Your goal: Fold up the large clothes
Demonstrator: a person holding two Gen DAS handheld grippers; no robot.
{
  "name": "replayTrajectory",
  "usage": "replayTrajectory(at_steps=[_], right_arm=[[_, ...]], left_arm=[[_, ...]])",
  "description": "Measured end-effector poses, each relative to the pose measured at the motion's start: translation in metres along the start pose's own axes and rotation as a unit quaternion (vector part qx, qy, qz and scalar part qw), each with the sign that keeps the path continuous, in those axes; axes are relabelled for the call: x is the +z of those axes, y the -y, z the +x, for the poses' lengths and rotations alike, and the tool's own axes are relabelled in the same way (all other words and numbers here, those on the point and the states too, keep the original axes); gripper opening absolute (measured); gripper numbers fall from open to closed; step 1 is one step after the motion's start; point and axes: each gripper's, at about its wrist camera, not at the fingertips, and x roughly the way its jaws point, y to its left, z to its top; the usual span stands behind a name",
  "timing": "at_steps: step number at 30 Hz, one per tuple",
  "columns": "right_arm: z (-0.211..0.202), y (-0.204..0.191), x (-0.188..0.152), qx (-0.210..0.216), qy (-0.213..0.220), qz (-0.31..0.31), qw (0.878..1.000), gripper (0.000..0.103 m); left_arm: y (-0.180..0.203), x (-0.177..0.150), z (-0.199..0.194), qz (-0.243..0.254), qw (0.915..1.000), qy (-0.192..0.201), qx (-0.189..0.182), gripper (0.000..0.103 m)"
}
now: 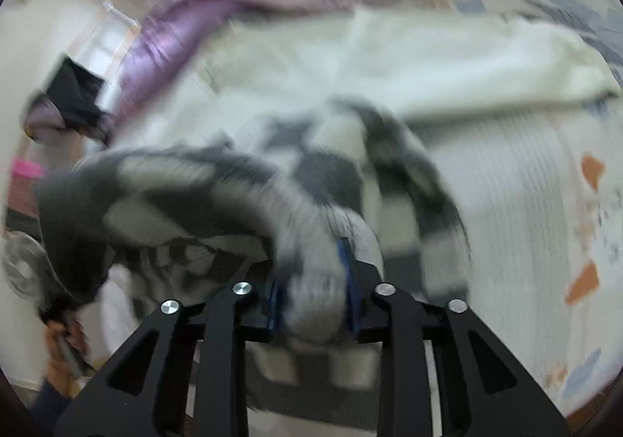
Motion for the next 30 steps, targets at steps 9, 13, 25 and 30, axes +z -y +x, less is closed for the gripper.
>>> replayTrajectory(at_steps=[9, 13, 25, 30], right_arm=[[-0.010, 0.025, -0.048, -0.010, -0.032, 0.102, 0.994, 0.056], [-0.025, 0.033, -0.065, 0.065, 0.000, 0.199, 0.978, 0.066], [0.020, 0.038, -0.060, 0.175, 0.029, 0.342, 0.923, 0.070], [0.027, 0.040, -0.050, 0.108, 0.018, 0.313, 0.944, 0.024]], left_arm=[[-0.036, -0.058, -0.022, -0.131, 0.9891, 0.007, -0.067, 0.074], [-0.024, -0.057, -0.012, -0.141, 0.9840, 0.015, -0.108, 0.080], [-0.012, -0.015, 0.064, -0.163, 0.9835, -0.007, -0.078, 0.070], [-0.005, -0.007, 0.062, -0.133, 0.9901, -0.021, -0.040, 0.011]])
